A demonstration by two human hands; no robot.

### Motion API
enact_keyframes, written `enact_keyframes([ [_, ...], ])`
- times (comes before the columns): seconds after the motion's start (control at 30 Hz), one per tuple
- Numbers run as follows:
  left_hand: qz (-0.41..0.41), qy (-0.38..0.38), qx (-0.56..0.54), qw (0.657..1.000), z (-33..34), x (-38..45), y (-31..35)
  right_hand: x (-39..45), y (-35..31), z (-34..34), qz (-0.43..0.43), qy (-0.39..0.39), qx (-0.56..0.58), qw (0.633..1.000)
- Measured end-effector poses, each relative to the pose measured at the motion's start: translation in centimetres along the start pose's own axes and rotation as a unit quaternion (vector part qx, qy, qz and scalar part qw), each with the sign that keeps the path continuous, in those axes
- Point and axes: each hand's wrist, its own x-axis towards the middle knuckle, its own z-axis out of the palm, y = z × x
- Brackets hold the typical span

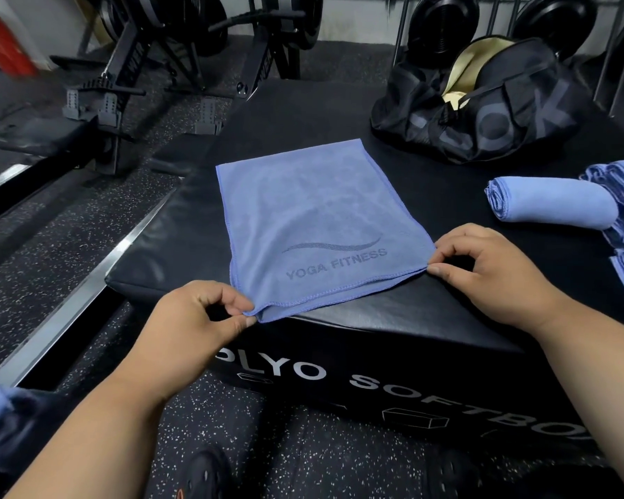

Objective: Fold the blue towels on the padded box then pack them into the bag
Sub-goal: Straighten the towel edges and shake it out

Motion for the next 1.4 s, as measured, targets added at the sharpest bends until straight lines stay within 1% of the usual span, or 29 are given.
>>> enact_keyframes([
  [0.23, 0.085, -0.007, 0.053, 0.995, 0.3, 0.1, -0.7, 0.1, 0.0, 0.0, -0.002, 0.002, 0.006, 1.0],
  [0.43, 0.124, -0.005, 0.093, 0.988, 0.4, 0.3, -1.1, 0.0, -0.1, 0.0, 0.001, 0.002, 0.008, 1.0],
  [0.6, 0.157, 0.022, 0.114, 0.981, 0.7, 0.4, -0.9, 0.0, -0.1, 0.0, 0.001, 0.003, 0.006, 1.0],
  [0.7, 0.147, 0.035, 0.086, 0.985, 0.7, 0.5, -0.7, -0.1, -0.3, 0.0, 0.003, 0.005, 0.005, 1.0],
  [0.8, 0.13, 0.031, 0.046, 0.99, 0.5, 0.5, -0.5, 0.0, -0.3, 0.0, 0.003, 0.005, 0.001, 1.0],
  [0.93, 0.127, 0.032, 0.025, 0.991, 0.2, 0.5, -0.1, 0.0, -0.3, 0.0, 0.001, 0.005, 0.003, 1.0],
  [1.03, 0.123, 0.031, 0.052, 0.991, 0.0, 0.4, 0.3, 0.0, -0.4, 0.0, 0.004, 0.006, 0.007, 1.0],
  [1.1, 0.109, 0.017, 0.051, 0.993, 0.0, 0.2, 0.5, 0.0, -0.4, 0.0, 0.007, 0.009, 0.012, 1.0],
  [1.17, 0.114, 0.009, 0.052, 0.992, 0.0, 0.0, 0.5, 0.0, -0.4, 0.0, 0.006, 0.01, 0.013, 1.0],
  [1.27, 0.126, 0.008, 0.067, 0.99, -0.2, 0.0, 0.1, 0.0, -0.5, 0.1, 0.003, 0.011, 0.014, 1.0],
  [1.4, 0.109, 0.015, 0.077, 0.991, -0.6, -0.2, 0.1, 0.0, -0.4, 0.1, 0.002, 0.014, 0.012, 1.0],
])
